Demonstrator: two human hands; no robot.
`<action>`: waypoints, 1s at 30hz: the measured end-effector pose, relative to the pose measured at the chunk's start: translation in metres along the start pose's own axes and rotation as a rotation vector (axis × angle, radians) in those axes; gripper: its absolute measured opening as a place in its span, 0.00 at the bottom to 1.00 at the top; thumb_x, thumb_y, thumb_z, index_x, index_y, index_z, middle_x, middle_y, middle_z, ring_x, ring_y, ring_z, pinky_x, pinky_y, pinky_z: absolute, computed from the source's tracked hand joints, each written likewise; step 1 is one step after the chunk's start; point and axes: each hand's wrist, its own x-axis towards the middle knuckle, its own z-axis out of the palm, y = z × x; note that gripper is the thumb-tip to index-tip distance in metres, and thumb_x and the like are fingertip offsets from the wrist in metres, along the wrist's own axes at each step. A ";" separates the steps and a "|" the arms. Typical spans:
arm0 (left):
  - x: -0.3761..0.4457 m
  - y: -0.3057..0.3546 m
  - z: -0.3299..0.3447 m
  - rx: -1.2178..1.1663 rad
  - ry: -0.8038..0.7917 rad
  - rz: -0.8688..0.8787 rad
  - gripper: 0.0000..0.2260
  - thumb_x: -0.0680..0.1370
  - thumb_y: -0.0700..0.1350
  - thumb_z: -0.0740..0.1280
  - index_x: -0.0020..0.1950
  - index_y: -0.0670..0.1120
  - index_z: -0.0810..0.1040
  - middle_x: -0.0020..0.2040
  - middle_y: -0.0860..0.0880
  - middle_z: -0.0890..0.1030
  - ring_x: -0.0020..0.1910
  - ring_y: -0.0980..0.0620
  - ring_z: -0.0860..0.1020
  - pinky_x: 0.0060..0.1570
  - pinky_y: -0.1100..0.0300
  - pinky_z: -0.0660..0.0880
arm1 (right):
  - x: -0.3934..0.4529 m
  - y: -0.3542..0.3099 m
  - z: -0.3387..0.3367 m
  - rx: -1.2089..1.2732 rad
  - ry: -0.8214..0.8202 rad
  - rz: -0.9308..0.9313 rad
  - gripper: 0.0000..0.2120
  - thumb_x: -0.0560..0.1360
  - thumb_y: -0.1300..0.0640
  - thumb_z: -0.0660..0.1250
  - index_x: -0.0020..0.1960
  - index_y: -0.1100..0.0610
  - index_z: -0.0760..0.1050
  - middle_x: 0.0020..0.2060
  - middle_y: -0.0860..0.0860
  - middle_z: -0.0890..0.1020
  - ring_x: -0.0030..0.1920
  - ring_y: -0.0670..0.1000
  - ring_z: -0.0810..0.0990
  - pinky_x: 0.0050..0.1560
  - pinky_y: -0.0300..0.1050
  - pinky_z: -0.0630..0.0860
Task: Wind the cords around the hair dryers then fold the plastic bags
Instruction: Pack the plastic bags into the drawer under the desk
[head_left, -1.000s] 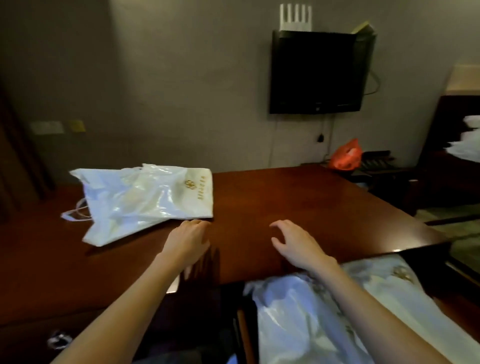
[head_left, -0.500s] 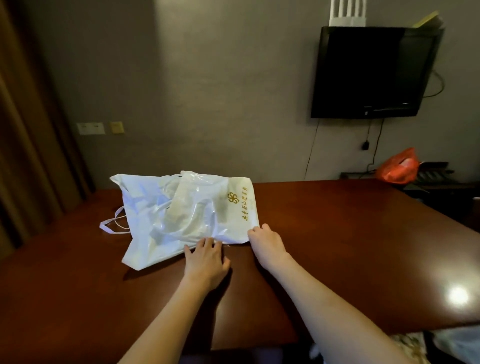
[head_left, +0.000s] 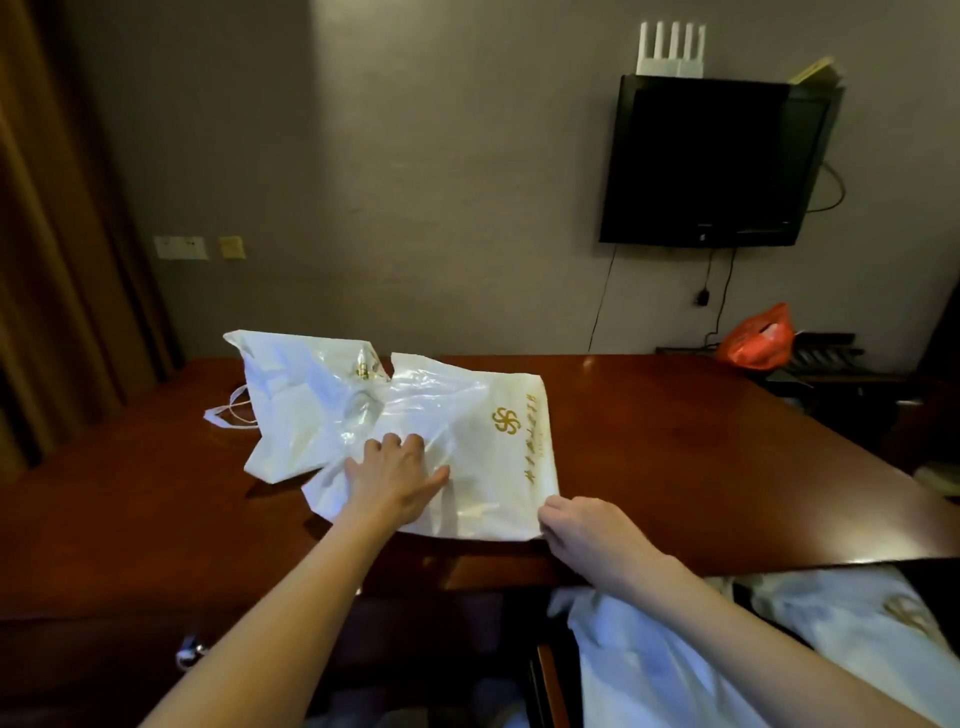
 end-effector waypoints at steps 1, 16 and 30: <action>-0.007 0.004 0.001 -0.012 -0.026 0.006 0.27 0.78 0.66 0.57 0.69 0.49 0.68 0.68 0.44 0.70 0.67 0.40 0.67 0.64 0.40 0.66 | -0.017 0.001 -0.006 0.010 -0.018 -0.010 0.10 0.81 0.57 0.54 0.55 0.56 0.74 0.54 0.52 0.78 0.52 0.55 0.79 0.46 0.47 0.73; -0.006 0.022 -0.013 -0.385 -0.218 -0.039 0.50 0.67 0.78 0.60 0.80 0.49 0.56 0.78 0.41 0.60 0.76 0.37 0.58 0.72 0.37 0.59 | 0.004 0.061 -0.018 1.727 0.063 1.005 0.42 0.72 0.48 0.72 0.77 0.59 0.54 0.71 0.58 0.68 0.68 0.58 0.70 0.62 0.57 0.70; -0.021 0.037 0.029 -0.417 -0.234 0.058 0.32 0.77 0.68 0.58 0.78 0.62 0.52 0.79 0.52 0.60 0.79 0.43 0.52 0.74 0.34 0.46 | 0.088 0.019 -0.012 1.828 0.002 0.823 0.24 0.67 0.48 0.75 0.59 0.52 0.71 0.50 0.57 0.80 0.50 0.56 0.79 0.47 0.53 0.78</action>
